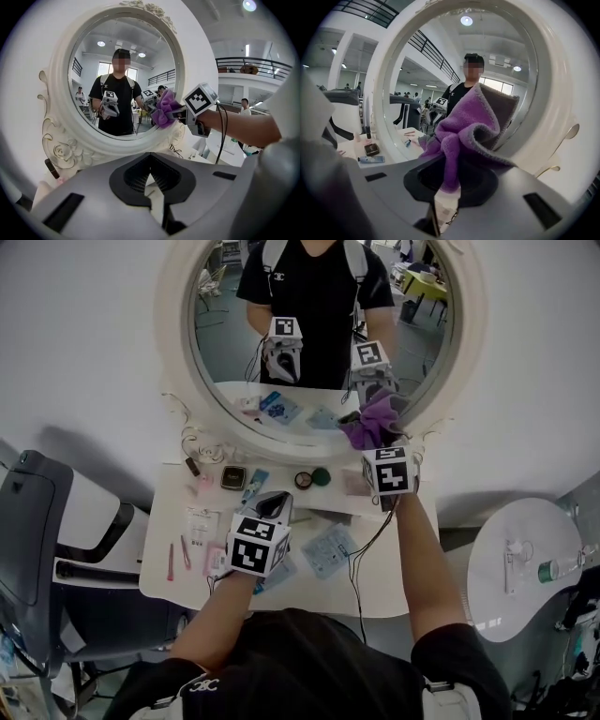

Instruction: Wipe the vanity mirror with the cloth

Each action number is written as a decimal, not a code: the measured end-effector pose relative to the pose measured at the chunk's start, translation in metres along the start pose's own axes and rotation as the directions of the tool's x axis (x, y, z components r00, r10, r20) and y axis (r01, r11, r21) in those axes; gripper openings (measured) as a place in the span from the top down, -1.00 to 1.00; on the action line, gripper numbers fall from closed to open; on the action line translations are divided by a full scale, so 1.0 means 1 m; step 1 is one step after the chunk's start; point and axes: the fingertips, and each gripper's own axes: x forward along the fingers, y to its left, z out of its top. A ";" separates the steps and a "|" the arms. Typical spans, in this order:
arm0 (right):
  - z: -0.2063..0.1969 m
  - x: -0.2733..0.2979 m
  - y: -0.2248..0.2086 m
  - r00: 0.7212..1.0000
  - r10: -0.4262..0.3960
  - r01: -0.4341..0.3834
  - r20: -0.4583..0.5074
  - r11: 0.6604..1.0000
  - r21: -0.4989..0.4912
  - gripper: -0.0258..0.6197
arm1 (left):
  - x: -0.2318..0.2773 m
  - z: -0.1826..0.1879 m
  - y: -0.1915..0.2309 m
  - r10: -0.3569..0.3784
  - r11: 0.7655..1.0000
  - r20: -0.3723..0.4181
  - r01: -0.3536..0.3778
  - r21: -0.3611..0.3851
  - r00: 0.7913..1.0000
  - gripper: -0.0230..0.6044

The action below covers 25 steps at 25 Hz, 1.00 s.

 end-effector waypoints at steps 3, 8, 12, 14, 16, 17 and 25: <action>-0.006 0.008 0.012 1.000 0.016 -0.016 -0.011 1.000 -0.001 0.73 | -0.005 -0.007 0.008 0.021 1.000 -0.012 -0.022 -0.015 1.000 0.91; -0.016 0.022 0.035 0.996 0.070 -0.070 -0.057 0.997 -0.008 0.73 | -0.012 -0.019 0.022 0.057 0.997 -0.032 -0.058 -0.041 0.998 0.91; -0.024 0.037 0.064 0.989 0.117 -0.120 -0.091 0.993 -0.024 0.73 | -0.022 -0.029 0.036 0.093 0.993 -0.045 -0.096 -0.070 0.995 0.91; -0.027 0.045 0.081 0.985 0.139 -0.143 -0.105 0.989 -0.027 0.73 | -0.028 -0.035 0.043 0.111 0.990 -0.048 -0.115 -0.085 0.993 0.91; -0.027 0.052 0.099 0.980 0.163 -0.166 -0.113 0.986 -0.024 0.73 | -0.035 -0.040 0.051 0.130 0.986 -0.051 -0.134 -0.099 0.990 0.91; -0.026 0.055 0.106 0.978 0.171 -0.175 -0.115 0.984 -0.020 0.73 | -0.039 -0.042 0.056 0.140 0.984 -0.053 -0.145 -0.106 0.989 0.91; -0.019 0.069 0.148 0.941 0.334 -0.314 -0.059 0.923 0.221 0.73 | -0.067 -0.058 0.085 0.219 0.964 -0.073 -0.227 -0.137 0.973 0.91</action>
